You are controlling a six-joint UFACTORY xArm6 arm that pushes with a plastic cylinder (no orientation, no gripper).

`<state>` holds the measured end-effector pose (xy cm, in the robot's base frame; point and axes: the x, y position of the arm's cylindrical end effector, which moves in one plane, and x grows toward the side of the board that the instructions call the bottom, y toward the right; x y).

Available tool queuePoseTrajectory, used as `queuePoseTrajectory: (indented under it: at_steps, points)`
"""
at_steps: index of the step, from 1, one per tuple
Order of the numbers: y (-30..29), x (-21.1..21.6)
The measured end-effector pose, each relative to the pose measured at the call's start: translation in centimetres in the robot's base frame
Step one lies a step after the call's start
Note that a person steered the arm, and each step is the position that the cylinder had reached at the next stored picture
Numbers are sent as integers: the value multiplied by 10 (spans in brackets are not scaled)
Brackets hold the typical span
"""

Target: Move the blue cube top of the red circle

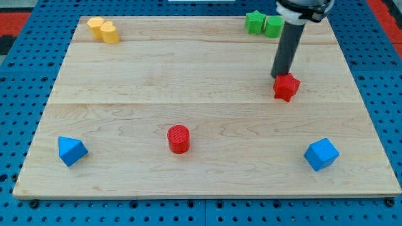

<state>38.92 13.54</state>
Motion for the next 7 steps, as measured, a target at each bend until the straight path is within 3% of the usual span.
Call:
queuePoseTrajectory:
  at_steps: [2,3,4,5,7]
  points:
    - [6,8]
    - [65,-1]
    - [101,23]
    - [77,43]
    - [56,43]
